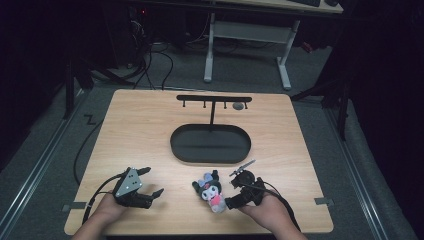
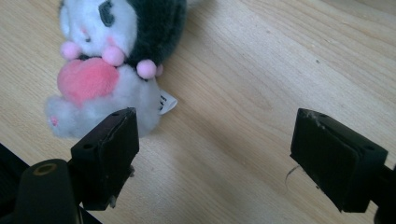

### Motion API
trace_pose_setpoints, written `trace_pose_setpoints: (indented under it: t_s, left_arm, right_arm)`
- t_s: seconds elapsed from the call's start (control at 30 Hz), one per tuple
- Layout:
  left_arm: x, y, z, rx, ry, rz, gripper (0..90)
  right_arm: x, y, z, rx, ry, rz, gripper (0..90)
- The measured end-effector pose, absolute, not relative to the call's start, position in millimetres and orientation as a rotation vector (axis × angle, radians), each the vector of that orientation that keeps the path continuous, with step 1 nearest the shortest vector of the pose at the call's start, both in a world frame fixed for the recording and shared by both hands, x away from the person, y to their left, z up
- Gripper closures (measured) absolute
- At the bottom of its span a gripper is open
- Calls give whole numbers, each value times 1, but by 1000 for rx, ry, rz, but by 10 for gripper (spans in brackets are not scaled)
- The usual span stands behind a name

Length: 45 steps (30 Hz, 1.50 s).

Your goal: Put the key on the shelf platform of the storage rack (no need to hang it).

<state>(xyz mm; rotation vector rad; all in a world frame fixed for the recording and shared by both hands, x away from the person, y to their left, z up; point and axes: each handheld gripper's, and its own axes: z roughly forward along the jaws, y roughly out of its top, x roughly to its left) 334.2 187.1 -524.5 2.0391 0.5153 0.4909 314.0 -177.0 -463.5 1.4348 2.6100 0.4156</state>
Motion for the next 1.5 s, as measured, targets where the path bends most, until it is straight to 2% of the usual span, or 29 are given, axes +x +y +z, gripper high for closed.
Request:
trace_pose_setpoints:
  t_s: [0.47, 1.1, 1.33, 1.5]
  left_arm:
    - [334, 187, -524, 2041, 513, 492, 154]
    - [334, 187, -524, 2039, 513, 490, 154]
    - [334, 187, -524, 2038, 515, 489, 154]
    - [334, 187, -525, 2039, 514, 490, 154]
  right_arm:
    - [307, -157, -440, 1391, 2617, 471, 157]
    - [304, -127, -483, 1376, 2739, 436, 154]
    - [303, -128, -488, 1384, 2725, 432, 227]
    - [303, -129, -488, 1376, 2700, 434, 351]
